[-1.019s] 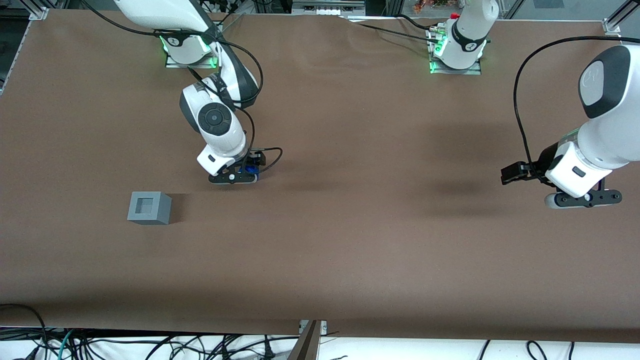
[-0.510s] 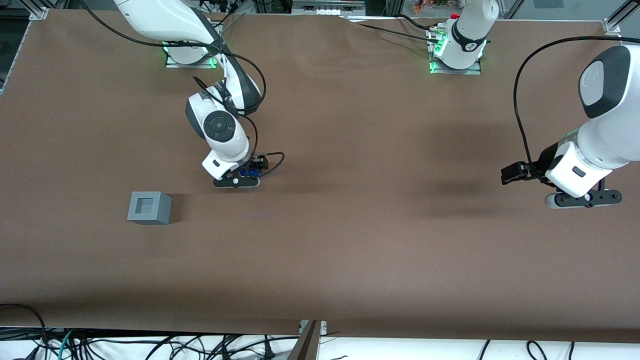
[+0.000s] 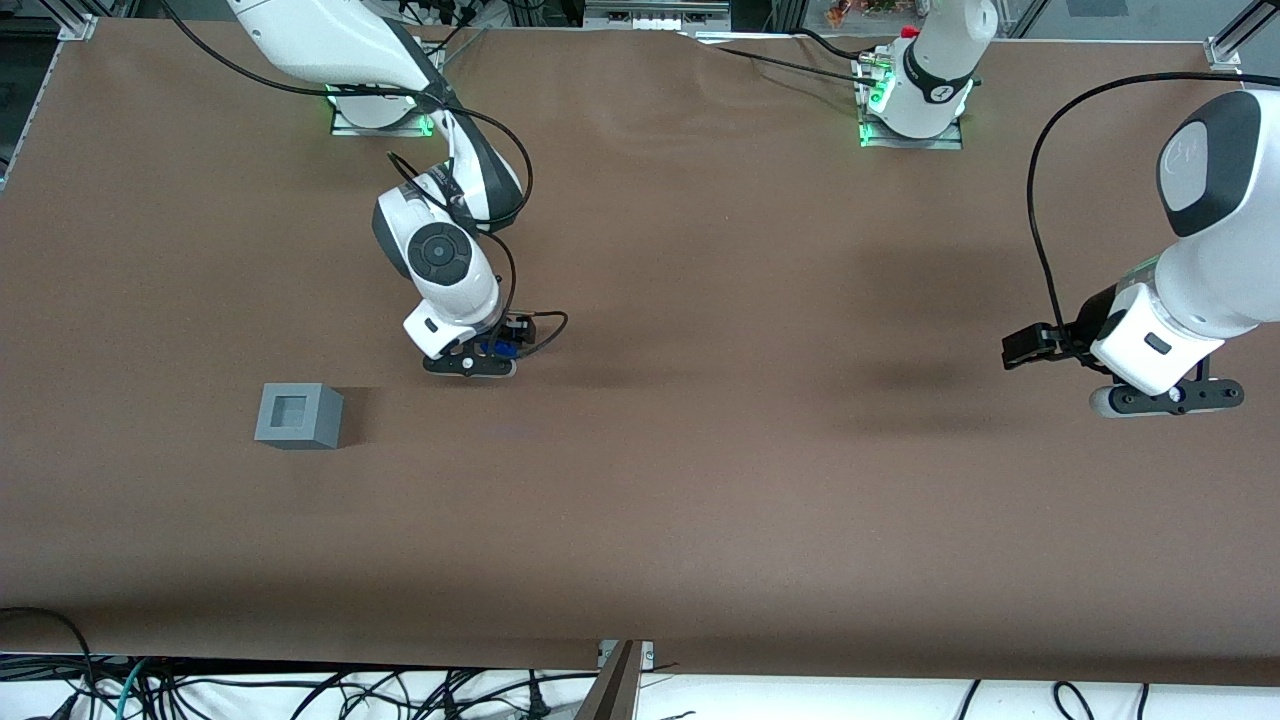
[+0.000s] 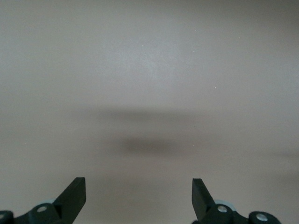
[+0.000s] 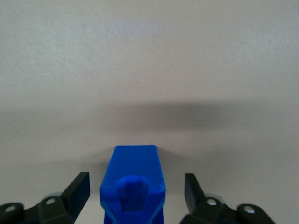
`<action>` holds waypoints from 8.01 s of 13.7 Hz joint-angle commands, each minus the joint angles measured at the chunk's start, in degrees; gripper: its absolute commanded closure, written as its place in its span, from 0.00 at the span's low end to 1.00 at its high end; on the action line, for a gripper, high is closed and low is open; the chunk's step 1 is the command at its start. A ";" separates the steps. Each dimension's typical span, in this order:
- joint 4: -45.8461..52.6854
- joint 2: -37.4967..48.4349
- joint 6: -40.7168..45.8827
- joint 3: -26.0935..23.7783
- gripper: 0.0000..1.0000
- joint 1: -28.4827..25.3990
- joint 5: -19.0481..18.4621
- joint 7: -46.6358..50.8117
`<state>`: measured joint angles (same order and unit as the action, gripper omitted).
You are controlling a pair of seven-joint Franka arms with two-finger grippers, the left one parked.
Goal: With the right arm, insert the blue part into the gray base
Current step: 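Lift the blue part and carry it over the gray base, then align the blue part with the gray base's square opening, then push the blue part down into the gray base's opening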
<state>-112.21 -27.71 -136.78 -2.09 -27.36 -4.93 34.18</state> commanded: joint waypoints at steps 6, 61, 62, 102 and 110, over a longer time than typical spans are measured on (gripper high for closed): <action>-0.64 -0.15 -1.57 -0.02 0.66 -0.15 -0.08 0.36; 21.60 -4.55 19.36 5.78 0.80 25.25 5.10 -39.72; 21.60 -4.55 19.27 5.78 0.80 25.25 5.10 -39.72; 21.60 -5.69 17.86 5.78 0.81 24.98 4.93 -37.79; 21.60 -5.69 17.86 5.78 0.80 25.07 4.93 -37.79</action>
<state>-90.46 -33.65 -118.42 3.93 -2.49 0.79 -4.51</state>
